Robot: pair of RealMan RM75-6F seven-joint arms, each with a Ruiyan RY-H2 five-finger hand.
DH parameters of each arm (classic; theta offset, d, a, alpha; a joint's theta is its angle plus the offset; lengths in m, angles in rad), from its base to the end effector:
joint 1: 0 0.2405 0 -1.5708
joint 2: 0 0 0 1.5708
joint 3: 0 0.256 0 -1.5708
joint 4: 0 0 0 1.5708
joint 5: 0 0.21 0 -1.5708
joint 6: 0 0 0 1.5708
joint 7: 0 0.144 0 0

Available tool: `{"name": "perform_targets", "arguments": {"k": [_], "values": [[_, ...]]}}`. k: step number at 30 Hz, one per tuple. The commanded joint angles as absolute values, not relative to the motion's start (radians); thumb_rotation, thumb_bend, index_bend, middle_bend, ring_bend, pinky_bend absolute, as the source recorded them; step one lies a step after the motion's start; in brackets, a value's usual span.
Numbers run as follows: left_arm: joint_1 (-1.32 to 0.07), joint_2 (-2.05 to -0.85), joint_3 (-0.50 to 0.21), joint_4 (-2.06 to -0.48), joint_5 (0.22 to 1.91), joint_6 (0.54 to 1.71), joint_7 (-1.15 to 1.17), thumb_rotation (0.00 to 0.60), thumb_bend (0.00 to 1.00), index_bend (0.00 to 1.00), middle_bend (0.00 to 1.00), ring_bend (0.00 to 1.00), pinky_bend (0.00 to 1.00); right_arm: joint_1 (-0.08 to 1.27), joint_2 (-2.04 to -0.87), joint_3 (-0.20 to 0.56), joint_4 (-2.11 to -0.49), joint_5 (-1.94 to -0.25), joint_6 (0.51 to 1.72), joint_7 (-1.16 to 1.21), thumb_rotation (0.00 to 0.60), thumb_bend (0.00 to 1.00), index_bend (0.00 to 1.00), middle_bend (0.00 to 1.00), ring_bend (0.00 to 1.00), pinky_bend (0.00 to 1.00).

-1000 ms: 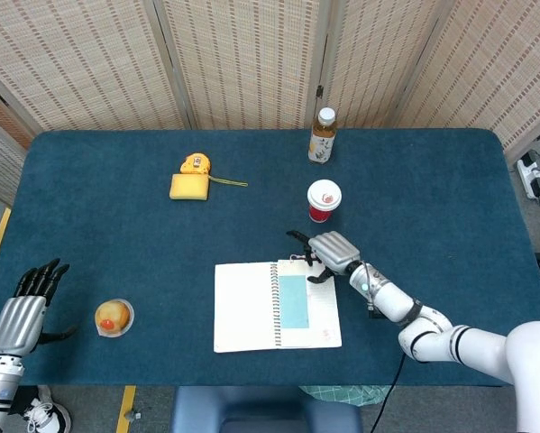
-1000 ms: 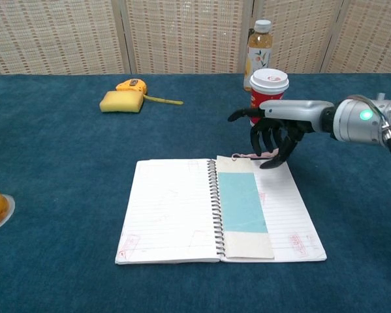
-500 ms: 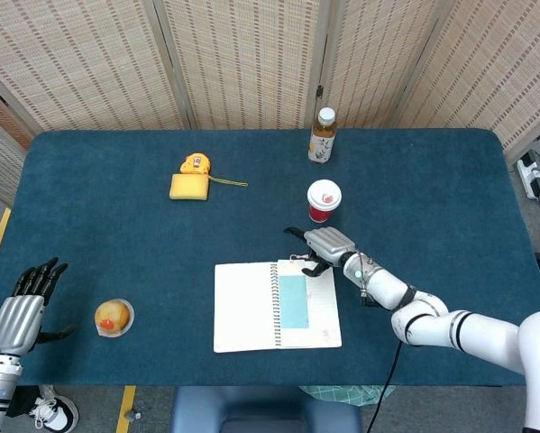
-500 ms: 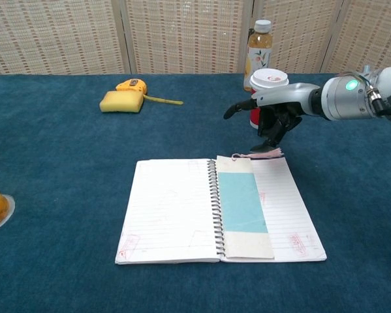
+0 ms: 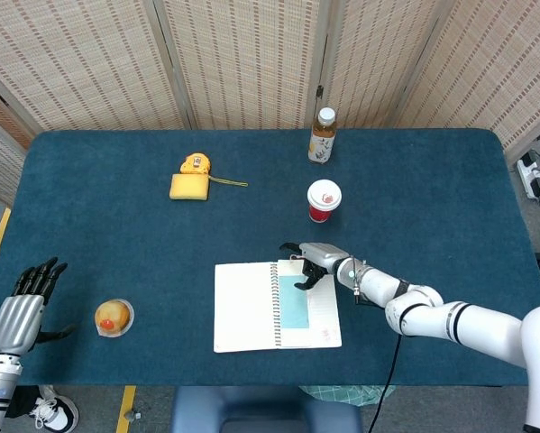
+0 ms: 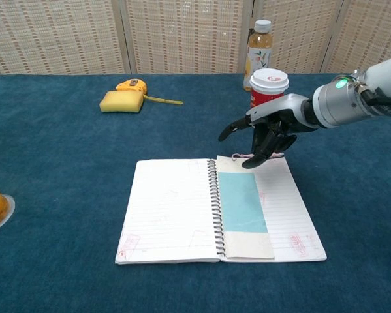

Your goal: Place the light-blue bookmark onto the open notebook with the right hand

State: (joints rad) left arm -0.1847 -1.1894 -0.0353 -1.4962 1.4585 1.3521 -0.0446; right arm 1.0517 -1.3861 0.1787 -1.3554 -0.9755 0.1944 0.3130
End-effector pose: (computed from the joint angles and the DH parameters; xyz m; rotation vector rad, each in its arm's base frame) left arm -0.3228 0.2109 0.1308 -1.4737 -0.9676 -0.8642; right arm -0.1269 -0.3895 -0.0206 2.0186 -1.7125 0.5896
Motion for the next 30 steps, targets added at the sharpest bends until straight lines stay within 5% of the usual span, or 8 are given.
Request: {"name": "perform_targets", "arguments": {"k": [1, 30], "values": [[-0.183, -1.189, -0.035, -1.500, 1.462, 1.358, -0.044, 0.600, 0.17, 0.06, 0.00, 0.00, 0.00, 1.055, -1.401, 0.173, -1.339, -0.975, 0.187, 0.315, 0.577, 0.37, 0.12, 1.00, 1.00, 1.00], [-0.185, -1.189, -0.035, -1.495, 1.458, 1.351, -0.050, 0.600, 0.17, 0.06, 0.00, 0.00, 0.00, 1.056, -1.442, 0.167, -1.304, -1.001, 0.168, 0.324, 0.577, 0.37, 0.14, 1.00, 1.00, 1.00]]}}
